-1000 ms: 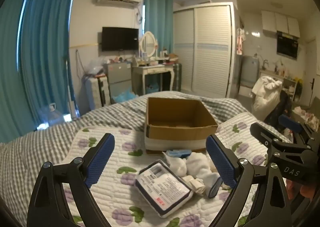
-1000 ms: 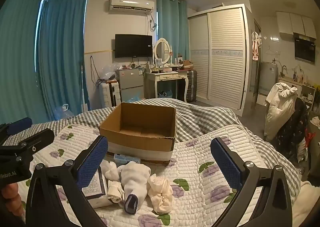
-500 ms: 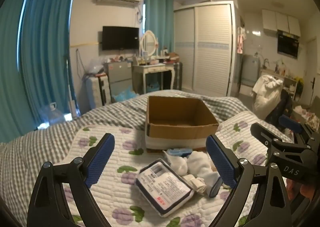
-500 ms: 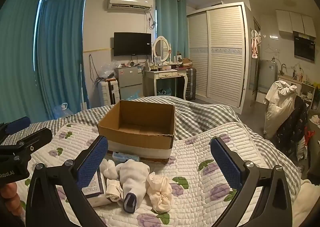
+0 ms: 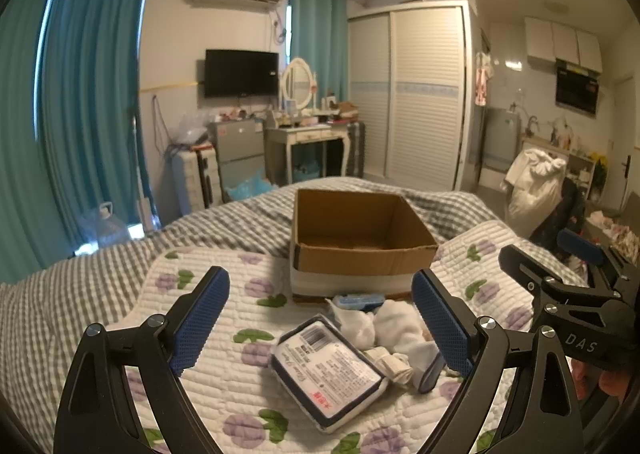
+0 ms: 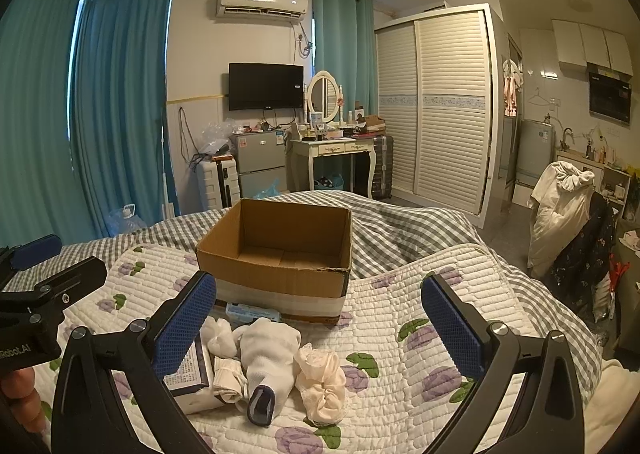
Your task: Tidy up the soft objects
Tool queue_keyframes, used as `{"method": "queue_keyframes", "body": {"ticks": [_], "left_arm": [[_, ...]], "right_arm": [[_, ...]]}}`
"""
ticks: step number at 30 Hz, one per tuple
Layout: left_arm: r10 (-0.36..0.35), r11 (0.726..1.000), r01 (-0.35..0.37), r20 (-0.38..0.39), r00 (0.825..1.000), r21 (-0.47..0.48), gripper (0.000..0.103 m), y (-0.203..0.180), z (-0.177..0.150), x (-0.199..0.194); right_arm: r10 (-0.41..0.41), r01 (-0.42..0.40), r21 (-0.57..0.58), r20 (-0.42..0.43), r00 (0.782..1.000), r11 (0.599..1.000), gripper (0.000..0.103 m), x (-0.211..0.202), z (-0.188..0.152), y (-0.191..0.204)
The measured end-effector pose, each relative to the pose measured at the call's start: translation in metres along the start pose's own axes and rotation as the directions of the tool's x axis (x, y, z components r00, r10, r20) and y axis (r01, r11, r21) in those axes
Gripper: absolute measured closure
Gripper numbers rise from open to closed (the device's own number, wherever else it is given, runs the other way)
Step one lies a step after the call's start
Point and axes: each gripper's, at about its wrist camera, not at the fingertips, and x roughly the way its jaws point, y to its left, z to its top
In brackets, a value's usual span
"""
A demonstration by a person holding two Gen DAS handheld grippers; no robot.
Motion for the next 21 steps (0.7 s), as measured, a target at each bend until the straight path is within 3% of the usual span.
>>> {"method": "queue_keyframes", "body": {"ticks": [21], "left_arm": [[0.004, 1.0, -0.004, -0.009, 1.0, -0.005, 0.008, 0.0011, -0.0008, -0.0008]], "right_arm": [[0.008, -0.008, 0.008, -0.01, 1.0, 1.0, 0.0, 0.0018, -0.0013, 0.0011]]}}
